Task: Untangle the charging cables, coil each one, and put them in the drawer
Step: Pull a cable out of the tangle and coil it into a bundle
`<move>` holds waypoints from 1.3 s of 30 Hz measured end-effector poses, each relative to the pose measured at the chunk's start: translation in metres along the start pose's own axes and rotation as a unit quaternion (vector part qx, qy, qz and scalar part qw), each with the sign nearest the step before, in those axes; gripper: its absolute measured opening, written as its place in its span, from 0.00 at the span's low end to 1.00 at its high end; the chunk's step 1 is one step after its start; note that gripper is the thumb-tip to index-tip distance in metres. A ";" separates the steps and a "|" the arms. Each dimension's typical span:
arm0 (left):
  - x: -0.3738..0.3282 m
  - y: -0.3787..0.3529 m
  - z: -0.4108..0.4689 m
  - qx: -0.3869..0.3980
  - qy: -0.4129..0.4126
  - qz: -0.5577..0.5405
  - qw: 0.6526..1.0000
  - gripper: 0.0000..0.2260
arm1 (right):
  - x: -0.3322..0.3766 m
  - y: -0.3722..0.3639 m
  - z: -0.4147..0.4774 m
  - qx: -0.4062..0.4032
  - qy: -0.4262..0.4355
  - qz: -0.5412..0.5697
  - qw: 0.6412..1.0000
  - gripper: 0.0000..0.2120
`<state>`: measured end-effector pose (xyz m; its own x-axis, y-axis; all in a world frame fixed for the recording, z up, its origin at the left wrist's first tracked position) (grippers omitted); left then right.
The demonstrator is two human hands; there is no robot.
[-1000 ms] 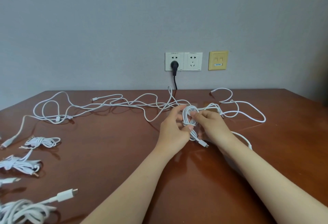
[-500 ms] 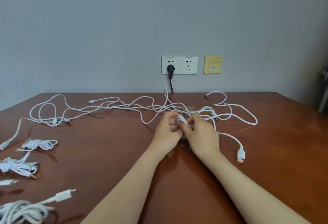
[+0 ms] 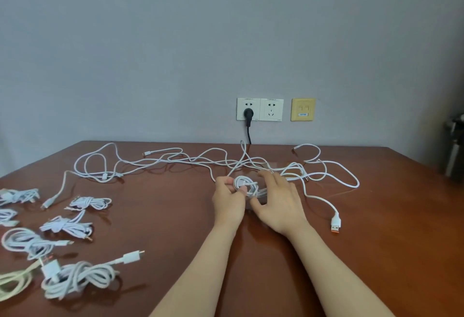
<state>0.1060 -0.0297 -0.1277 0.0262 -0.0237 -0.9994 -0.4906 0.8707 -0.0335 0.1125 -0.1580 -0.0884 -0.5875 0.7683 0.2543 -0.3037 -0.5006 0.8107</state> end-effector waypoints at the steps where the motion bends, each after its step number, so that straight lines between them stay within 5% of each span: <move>1: 0.001 0.005 -0.003 -0.013 0.004 -0.018 1.000 0.12 | 0.001 -0.003 -0.001 0.021 0.000 -0.002 1.000 0.30; 9: 0.000 0.036 -0.027 -0.076 0.006 0.015 0.997 0.05 | 0.016 -0.002 -0.018 0.049 0.030 -0.026 0.998 0.14; 17: -0.001 0.054 -0.035 -0.002 0.078 0.125 0.989 0.04 | 0.041 0.008 -0.038 0.026 0.052 0.021 0.998 0.08; 23: -0.043 0.069 -0.036 0.048 -0.015 0.467 0.883 0.14 | 0.052 0.003 -0.041 0.044 0.055 0.038 0.997 0.11; 28: -0.071 0.081 -0.042 0.131 -0.121 0.507 0.843 0.18 | 0.063 -0.003 -0.039 0.043 0.027 0.138 0.989 0.07; 34: -0.076 0.099 -0.053 0.208 -0.196 0.597 0.749 0.19 | 0.110 -0.012 -0.025 0.025 0.052 0.223 0.973 0.07; 39: -0.084 0.147 -0.042 0.194 -0.176 0.595 0.760 0.14 | 0.143 -0.023 -0.013 0.060 0.071 0.248 0.964 0.07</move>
<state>-0.0047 0.0798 -0.0488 0.0301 0.9673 -0.2519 -0.0582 0.2533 0.9656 0.0259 -0.0421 -0.0771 -0.7370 0.3805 0.5586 0.1248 -0.7356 0.6658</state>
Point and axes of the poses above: each hand's wrist, its own z-axis towards the middle knuckle, its own y-axis out of the back of the hand, x = y × z, the point moved 8 cm from there along z, towards the middle knuckle, and after that the axes turned 7 degrees about y, right-handed, at the moved point
